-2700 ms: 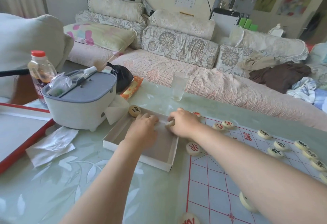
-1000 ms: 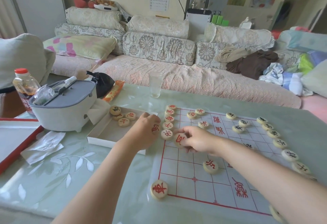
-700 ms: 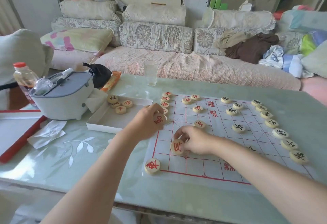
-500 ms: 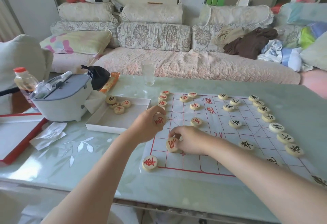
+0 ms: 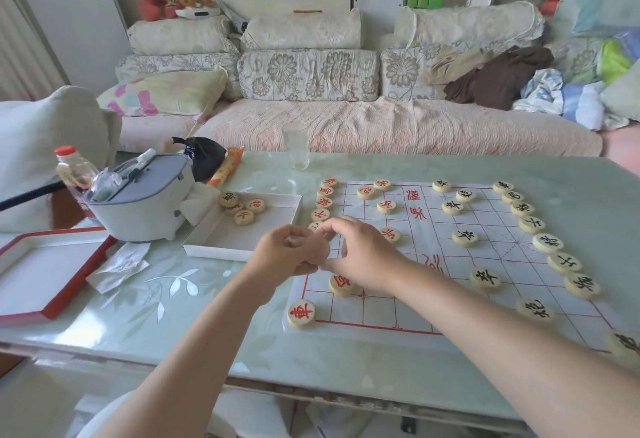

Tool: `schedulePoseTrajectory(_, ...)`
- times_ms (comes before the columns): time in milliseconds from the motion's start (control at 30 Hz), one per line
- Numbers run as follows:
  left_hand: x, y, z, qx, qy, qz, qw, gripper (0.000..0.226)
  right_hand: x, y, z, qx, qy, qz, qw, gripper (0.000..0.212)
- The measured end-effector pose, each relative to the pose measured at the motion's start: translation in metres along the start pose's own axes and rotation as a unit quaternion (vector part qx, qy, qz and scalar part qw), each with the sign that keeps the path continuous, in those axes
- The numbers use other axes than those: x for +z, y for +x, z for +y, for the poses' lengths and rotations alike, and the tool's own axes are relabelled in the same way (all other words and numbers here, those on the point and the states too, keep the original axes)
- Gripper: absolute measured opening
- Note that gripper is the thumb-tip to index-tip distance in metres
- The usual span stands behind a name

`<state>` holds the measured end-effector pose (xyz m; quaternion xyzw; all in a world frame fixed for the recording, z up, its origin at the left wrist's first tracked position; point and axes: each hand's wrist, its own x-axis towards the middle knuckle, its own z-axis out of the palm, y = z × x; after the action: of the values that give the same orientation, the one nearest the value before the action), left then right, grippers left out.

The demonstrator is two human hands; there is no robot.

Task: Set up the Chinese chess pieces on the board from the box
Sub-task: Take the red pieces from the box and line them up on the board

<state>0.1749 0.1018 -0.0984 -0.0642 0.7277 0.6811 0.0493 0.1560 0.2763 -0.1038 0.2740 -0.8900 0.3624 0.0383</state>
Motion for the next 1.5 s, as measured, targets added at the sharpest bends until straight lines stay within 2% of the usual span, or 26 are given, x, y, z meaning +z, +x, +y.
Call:
schedulePoseTrajectory(133, -0.001, -0.007, -0.008, -0.015, 0.0, -0.004, 1.0, 0.023, 0.005, 0.001, -0.003, -0.002, -0.001, -0.021, 1.0, 0.041)
schedulePoseTrajectory(200, -0.002, -0.008, -0.014, 0.003, 0.066, 0.012, 0.998, 0.018, 0.009, 0.002, -0.004, -0.001, -0.017, -0.039, 0.999, 0.041)
schedulePoseTrajectory(233, -0.005, -0.008, -0.017, 0.025, 0.144, 0.024, 0.989, 0.017, 0.01, 0.002, -0.004, 0.0, -0.035, -0.045, 0.998, 0.041)
schedulePoseTrajectory(333, -0.016, -0.011, -0.027, 0.084, 0.375, 0.012, 0.923, 0.023, 0.013, 0.004, 0.002, 0.016, -0.108, -0.068, 0.992, 0.043)
schedulePoseTrajectory(500, -0.033, -0.021, -0.04, 0.063, 0.456, -0.069, 0.885, 0.046, 0.021, 0.006, 0.009, -0.003, -0.183, -0.097, 0.978, 0.045)
schedulePoseTrajectory(700, -0.04, -0.024, -0.042, 0.081, 0.476, -0.106, 0.869, 0.021, 0.034, 0.009, 0.005, -0.025, -0.18, -0.114, 0.977, 0.041)
schedulePoseTrajectory(833, -0.046, -0.022, -0.036, 0.082, 0.473, -0.056, 0.875, 0.021, 0.041, 0.005, 0.005, -0.033, -0.192, -0.156, 0.968, 0.046)
schedulePoseTrajectory(933, -0.048, -0.019, -0.036, 0.119, 0.501, -0.034, 0.856, 0.015, 0.027, 0.005, 0.005, 0.024, -0.118, -0.187, 0.975, 0.062)
schedulePoseTrajectory(1000, -0.045, -0.019, -0.039, 0.154, 0.493, -0.046, 0.855, 0.019, 0.013, 0.008, 0.008, 0.047, -0.097, -0.169, 0.98, 0.066)
schedulePoseTrajectory(1133, -0.036, -0.019, -0.044, 0.203, 0.501, -0.111, 0.834, 0.034, -0.01, 0.009, 0.017, 0.082, -0.114, -0.138, 0.98, 0.056)
schedulePoseTrajectory(1300, -0.037, -0.015, -0.042, 0.166, 0.509, -0.112, 0.837, 0.036, -0.004, 0.0, 0.024, 0.065, -0.207, -0.186, 0.958, 0.047)
schedulePoseTrajectory(1500, -0.034, -0.014, -0.038, 0.155, 0.523, -0.098, 0.832, 0.032, 0.007, -0.006, 0.028, 0.033, -0.238, -0.166, 0.956, 0.046)
